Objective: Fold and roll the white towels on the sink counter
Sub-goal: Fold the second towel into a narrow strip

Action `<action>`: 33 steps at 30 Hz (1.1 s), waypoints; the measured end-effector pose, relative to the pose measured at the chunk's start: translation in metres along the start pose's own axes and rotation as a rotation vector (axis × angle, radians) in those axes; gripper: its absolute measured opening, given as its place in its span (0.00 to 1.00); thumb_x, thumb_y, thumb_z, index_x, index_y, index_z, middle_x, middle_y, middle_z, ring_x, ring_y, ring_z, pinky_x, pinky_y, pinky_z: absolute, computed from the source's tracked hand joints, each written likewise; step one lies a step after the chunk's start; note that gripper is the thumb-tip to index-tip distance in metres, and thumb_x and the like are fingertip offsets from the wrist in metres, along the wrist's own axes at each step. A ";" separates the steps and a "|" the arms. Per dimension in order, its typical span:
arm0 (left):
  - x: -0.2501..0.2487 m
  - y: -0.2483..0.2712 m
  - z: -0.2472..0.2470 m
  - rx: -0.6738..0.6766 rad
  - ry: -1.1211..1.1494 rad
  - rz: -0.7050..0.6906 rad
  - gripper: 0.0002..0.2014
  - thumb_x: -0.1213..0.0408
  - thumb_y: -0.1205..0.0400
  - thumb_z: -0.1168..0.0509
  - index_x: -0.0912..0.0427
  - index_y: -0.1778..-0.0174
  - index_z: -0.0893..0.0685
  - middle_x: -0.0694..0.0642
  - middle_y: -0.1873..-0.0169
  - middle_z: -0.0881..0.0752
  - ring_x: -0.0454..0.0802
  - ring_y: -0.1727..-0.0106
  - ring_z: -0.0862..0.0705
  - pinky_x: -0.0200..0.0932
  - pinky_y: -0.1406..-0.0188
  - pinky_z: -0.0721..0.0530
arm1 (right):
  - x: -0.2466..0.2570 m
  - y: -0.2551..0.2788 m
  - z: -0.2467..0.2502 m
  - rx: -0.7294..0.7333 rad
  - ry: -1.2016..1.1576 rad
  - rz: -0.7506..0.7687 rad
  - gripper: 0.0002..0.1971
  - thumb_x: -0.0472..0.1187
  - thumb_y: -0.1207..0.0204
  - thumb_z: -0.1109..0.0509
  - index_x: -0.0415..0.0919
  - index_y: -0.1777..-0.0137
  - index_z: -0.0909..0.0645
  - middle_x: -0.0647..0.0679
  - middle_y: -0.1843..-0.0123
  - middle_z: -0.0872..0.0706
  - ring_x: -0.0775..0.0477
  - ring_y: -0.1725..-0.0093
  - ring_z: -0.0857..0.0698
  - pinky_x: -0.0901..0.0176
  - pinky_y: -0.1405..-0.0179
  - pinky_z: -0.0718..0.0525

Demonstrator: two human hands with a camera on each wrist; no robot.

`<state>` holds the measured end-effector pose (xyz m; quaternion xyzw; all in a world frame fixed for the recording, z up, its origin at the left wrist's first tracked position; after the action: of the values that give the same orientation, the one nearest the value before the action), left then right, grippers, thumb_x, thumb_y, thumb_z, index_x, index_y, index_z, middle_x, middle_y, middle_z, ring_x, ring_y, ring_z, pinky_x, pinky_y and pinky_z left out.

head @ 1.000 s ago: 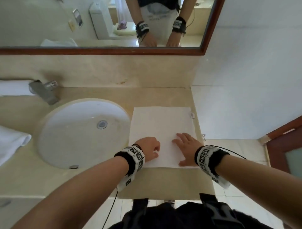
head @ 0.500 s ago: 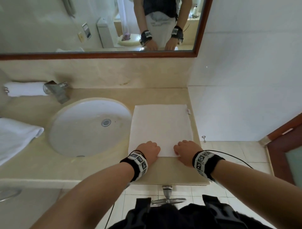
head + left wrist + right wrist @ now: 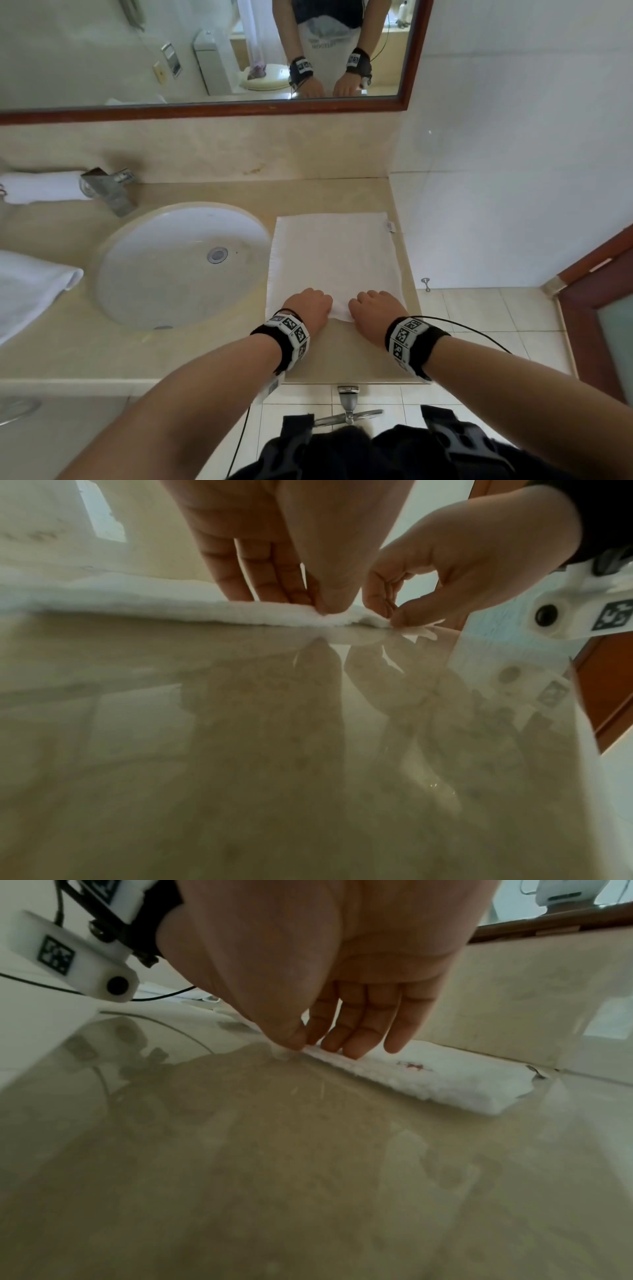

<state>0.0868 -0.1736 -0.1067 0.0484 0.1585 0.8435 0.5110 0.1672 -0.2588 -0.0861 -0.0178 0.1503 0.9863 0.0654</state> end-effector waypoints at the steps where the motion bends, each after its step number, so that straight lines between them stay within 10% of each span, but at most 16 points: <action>1: 0.001 0.000 -0.001 -0.008 0.005 -0.002 0.12 0.67 0.16 0.47 0.61 0.41 0.22 0.60 0.42 0.21 0.59 0.39 0.24 0.52 0.44 0.23 | -0.002 -0.002 -0.001 0.001 0.010 0.006 0.14 0.36 0.19 0.48 0.38 0.38 0.25 0.40 0.39 0.19 0.39 0.39 0.21 0.49 0.42 0.27; 11: -0.001 0.001 0.008 -0.021 -0.073 -0.027 0.09 0.66 0.18 0.43 0.60 0.47 0.20 0.60 0.47 0.22 0.60 0.45 0.22 0.50 0.55 0.23 | -0.024 -0.016 -0.003 0.019 -0.172 -0.073 0.12 0.43 0.16 0.45 0.41 0.40 0.24 0.42 0.42 0.18 0.38 0.42 0.19 0.49 0.46 0.23; 22: -0.022 0.006 0.009 0.052 -0.337 -0.134 0.15 0.71 0.17 0.49 0.65 0.47 0.17 0.61 0.43 0.20 0.61 0.40 0.24 0.52 0.46 0.29 | -0.026 -0.009 -0.005 0.037 -0.292 -0.032 0.12 0.48 0.17 0.42 0.40 0.44 0.25 0.43 0.45 0.19 0.37 0.47 0.17 0.51 0.49 0.22; 27: -0.020 0.006 0.016 0.065 -0.332 -0.101 0.07 0.65 0.40 0.39 0.54 0.83 0.20 0.49 0.79 0.19 0.50 0.74 0.18 0.36 0.72 0.24 | -0.026 -0.004 -0.002 0.079 -0.199 0.046 0.10 0.44 0.18 0.41 0.40 0.44 0.25 0.43 0.43 0.19 0.39 0.47 0.17 0.51 0.51 0.21; 33: -0.023 0.001 0.015 -0.127 -0.293 -0.113 0.15 0.67 0.37 0.50 0.53 0.87 0.24 0.49 0.84 0.22 0.49 0.79 0.22 0.34 0.76 0.27 | -0.016 -0.004 0.000 0.040 0.015 0.081 0.12 0.34 0.17 0.48 0.36 0.40 0.25 0.41 0.42 0.19 0.39 0.44 0.17 0.51 0.60 0.27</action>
<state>0.1005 -0.1910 -0.0907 0.1295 0.0310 0.8055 0.5774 0.1837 -0.2568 -0.0863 -0.0177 0.1710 0.9848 0.0245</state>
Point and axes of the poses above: each hand's wrist, its own y-axis away from the middle knuckle, its own z-axis out of the back of the hand, x = y × z, the point moved 6 cm from there along -y, towards the middle knuckle
